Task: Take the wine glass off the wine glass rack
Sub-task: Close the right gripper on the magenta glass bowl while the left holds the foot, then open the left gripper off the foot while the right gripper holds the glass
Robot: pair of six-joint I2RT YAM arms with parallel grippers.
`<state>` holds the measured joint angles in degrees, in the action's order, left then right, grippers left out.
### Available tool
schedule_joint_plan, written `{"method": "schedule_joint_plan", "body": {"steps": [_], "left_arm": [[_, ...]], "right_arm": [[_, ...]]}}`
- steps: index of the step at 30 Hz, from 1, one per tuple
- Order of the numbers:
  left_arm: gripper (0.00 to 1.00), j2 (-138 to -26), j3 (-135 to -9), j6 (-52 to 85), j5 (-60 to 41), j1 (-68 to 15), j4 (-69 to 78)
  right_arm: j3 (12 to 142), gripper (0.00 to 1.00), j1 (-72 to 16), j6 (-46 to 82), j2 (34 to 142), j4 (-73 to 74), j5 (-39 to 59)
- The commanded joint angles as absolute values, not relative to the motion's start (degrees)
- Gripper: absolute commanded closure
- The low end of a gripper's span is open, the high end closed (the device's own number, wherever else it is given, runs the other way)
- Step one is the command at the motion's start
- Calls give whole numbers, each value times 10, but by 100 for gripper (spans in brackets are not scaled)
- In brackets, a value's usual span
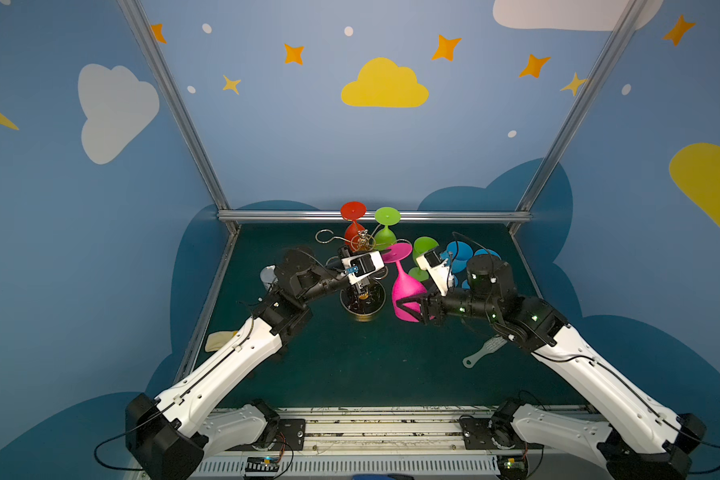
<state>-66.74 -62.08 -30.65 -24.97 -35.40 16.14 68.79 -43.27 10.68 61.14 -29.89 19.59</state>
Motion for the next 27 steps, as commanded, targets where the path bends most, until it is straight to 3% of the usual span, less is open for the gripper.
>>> {"method": "schedule_joint_plan", "body": {"steps": [1,5,8,14,27], "left_arm": [[90,-661,-619,-290,-226,-353,177],[97,-654,-610,-268,-171,-354,185],[97,-649,-594,-223,-105,-354,210],[97,-643,-580,-170,-58,-350,202],[97,-635,-574,-74,-91,-314,199]], "right_arm": [[703,67,-440,96,610,-294,196],[700,34,-440,102,595,-282,170],[686,25,-437,103,573,-254,150],[645,18,-430,99,504,-187,127],[583,18,-413,69,349,-208,35]]}}
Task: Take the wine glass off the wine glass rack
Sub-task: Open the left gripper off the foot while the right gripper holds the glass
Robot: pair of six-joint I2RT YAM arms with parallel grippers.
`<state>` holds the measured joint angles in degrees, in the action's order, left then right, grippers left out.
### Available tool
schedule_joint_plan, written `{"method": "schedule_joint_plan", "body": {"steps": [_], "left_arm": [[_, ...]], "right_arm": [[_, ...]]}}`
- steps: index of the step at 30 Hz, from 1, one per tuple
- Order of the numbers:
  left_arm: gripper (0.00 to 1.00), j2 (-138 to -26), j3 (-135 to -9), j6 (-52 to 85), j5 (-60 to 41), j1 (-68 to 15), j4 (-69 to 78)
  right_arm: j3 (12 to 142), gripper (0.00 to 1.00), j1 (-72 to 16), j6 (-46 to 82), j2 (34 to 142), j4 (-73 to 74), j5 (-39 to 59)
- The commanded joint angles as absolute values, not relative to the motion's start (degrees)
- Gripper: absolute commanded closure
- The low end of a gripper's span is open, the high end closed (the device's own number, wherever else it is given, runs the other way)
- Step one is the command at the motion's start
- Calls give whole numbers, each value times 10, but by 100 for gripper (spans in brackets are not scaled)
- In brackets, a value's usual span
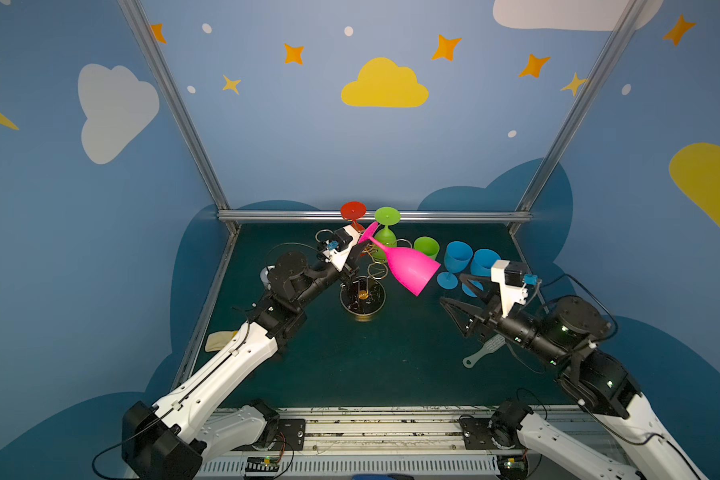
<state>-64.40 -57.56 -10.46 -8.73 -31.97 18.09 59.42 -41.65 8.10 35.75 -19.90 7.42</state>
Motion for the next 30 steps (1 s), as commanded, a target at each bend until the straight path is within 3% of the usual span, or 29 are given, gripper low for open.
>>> {"method": "schedule_joint_plan", "body": {"steps": [1,17,19,23,27,30], "left_arm": [[97,-635,-573,-70,-94,-313,200],[97,-627,-565,-51,-200,-308,204],[97,-626,-563,-47,-211,-308,205],[97,-629,-562,-44,-226,-306,205],[96,-634,-562,-41,-226,-303,207],[90,-635,-561,-38,-204,-300,208]], "right_arm": [[581,18,-412,70,348,-207,31],[653,28,-396,28,482,-159,54],[655,38,-393,27,494,-149,59],[657,72,-390,32,507,-132,81],[656,100,-390,42,513,-129,97],[654,100,-390,49,510,-131,88]]}}
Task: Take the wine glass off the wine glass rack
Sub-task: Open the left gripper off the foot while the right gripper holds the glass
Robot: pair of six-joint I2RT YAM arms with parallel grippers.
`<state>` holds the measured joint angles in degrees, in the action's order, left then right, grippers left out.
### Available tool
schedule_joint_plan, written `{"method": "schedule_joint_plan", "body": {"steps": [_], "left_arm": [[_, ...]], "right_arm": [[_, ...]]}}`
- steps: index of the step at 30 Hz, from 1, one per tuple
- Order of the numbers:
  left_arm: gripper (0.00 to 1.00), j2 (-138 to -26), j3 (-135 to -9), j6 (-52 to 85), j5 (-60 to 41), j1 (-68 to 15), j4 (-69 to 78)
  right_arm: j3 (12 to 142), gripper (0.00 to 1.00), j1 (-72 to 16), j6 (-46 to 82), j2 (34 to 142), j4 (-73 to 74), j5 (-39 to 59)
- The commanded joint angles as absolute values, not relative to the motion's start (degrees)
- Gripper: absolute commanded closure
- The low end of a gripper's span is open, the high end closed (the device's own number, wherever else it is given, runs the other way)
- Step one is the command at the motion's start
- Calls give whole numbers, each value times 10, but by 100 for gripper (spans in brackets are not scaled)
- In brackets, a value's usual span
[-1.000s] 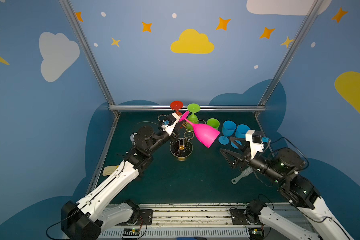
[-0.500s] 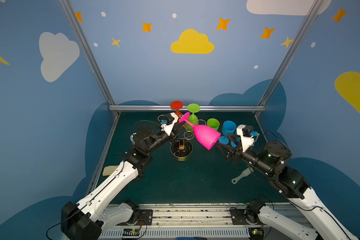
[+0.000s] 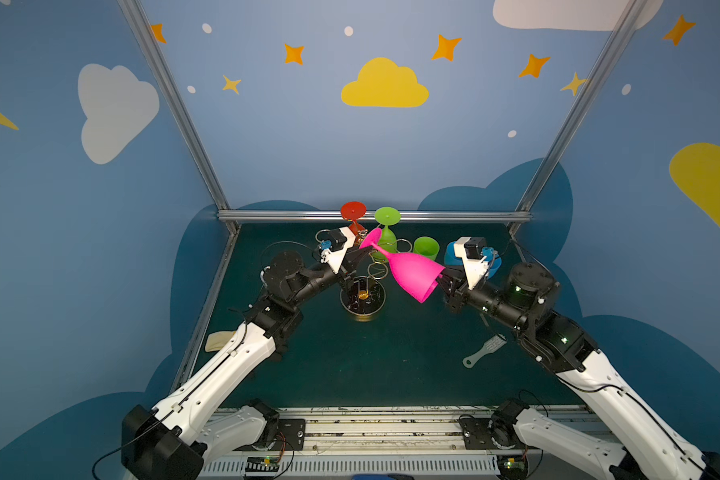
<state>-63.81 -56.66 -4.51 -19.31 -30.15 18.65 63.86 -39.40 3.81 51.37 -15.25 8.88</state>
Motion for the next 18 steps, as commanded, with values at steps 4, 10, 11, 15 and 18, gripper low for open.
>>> {"method": "schedule_joint_plan", "body": {"steps": [4,10,11,15,18], "left_arm": [[39,-627,-552,-21,-142,-294,221],[23,-592,-534,-17,-39,-272,224],[21,-585,-528,-14,-24,-266,225],[15,-557,-488,-3,-2,-222,256],[13,-545,-474,14,8,-181,273]], "right_arm": [[658,100,-382,63,496,-149,29],[695,100,-347,45,469,-268,-22],[700,100,-342,42,462,-294,-30],[709,100,-335,38,422,-415,-61],[710,100,-332,45,406,-509,-97]]}}
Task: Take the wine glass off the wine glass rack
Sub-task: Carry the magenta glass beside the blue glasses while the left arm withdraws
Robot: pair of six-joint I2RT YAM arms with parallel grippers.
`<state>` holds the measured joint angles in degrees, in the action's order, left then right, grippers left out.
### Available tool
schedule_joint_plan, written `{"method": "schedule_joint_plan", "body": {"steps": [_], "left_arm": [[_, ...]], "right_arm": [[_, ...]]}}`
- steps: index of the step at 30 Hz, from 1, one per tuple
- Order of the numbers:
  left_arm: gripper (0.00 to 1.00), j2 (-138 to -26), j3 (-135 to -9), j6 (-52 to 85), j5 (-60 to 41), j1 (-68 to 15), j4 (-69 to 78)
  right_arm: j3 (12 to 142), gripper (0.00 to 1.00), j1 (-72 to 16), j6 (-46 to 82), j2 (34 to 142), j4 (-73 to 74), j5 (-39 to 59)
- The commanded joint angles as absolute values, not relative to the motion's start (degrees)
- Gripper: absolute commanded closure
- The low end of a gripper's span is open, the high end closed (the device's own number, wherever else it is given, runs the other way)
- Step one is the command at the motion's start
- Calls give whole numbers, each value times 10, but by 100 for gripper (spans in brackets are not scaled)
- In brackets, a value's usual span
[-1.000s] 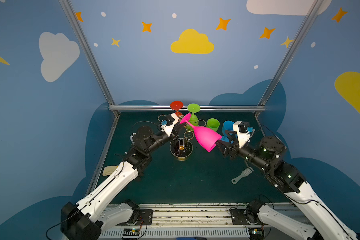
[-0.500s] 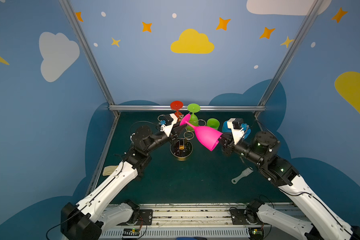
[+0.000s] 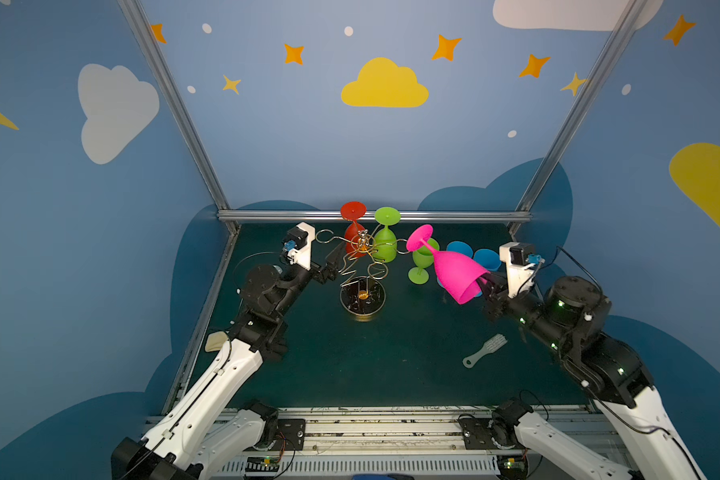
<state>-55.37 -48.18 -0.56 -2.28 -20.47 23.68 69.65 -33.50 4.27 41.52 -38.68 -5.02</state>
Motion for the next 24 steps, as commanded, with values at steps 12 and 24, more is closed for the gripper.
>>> {"method": "schedule_joint_plan", "body": {"steps": [12,24], "left_arm": [[11,-550,-430,121,7,-61,305],[11,-547,-412,137,21,-23,306]], "right_arm": [[716,100,-285,77,491,-724,-218],[713,100,-102,28,645,-701,-177]]}}
